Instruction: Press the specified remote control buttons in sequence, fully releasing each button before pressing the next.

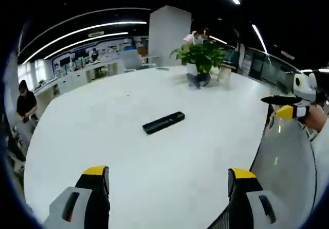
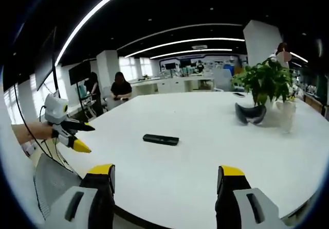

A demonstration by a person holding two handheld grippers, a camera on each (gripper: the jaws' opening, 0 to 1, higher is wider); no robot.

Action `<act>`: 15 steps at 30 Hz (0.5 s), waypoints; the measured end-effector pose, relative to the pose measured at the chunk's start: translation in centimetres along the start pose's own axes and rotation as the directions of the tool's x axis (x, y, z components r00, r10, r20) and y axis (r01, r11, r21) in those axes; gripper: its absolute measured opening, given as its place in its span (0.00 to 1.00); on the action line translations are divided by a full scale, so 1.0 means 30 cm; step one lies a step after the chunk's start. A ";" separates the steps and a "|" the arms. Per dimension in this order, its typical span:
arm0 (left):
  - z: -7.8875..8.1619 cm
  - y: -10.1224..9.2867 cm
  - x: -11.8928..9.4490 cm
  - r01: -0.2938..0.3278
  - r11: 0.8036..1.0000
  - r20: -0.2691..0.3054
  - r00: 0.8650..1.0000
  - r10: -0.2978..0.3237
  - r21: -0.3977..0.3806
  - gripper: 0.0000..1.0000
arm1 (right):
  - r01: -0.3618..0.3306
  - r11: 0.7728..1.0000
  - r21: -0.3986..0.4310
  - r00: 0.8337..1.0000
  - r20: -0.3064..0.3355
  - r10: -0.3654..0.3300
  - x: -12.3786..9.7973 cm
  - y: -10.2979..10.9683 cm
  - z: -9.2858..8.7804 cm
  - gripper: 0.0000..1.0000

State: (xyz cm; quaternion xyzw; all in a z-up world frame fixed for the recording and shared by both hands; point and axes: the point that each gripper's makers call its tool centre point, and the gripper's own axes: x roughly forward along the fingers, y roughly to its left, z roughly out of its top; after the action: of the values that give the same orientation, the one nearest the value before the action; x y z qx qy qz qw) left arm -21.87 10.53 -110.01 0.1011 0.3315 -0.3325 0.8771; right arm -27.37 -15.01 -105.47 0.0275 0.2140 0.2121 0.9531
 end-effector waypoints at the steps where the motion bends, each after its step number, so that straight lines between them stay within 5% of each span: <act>1: 0.002 -0.002 0.022 0.024 0.999 -0.025 0.999 -0.023 0.028 0.99 | 0.000 1.000 0.001 1.000 -0.003 0.000 0.003 -0.001 -0.002 0.79; 9: 0.022 0.000 0.141 0.171 0.984 -0.154 0.975 -0.161 0.051 0.95 | -0.021 1.000 0.013 1.000 0.011 0.021 0.018 0.001 0.007 0.75; 15: 0.042 0.033 0.227 0.262 0.959 -0.239 0.943 -0.231 0.108 0.93 | -0.026 1.000 -0.015 0.999 -0.034 0.025 0.023 -0.007 -0.020 0.69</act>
State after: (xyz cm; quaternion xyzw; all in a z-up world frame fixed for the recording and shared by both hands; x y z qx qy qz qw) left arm -16.77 7.26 -113.52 0.1563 0.4144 -0.4486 0.7763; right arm -26.97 -14.92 -106.32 0.0191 0.2278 0.2264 0.9468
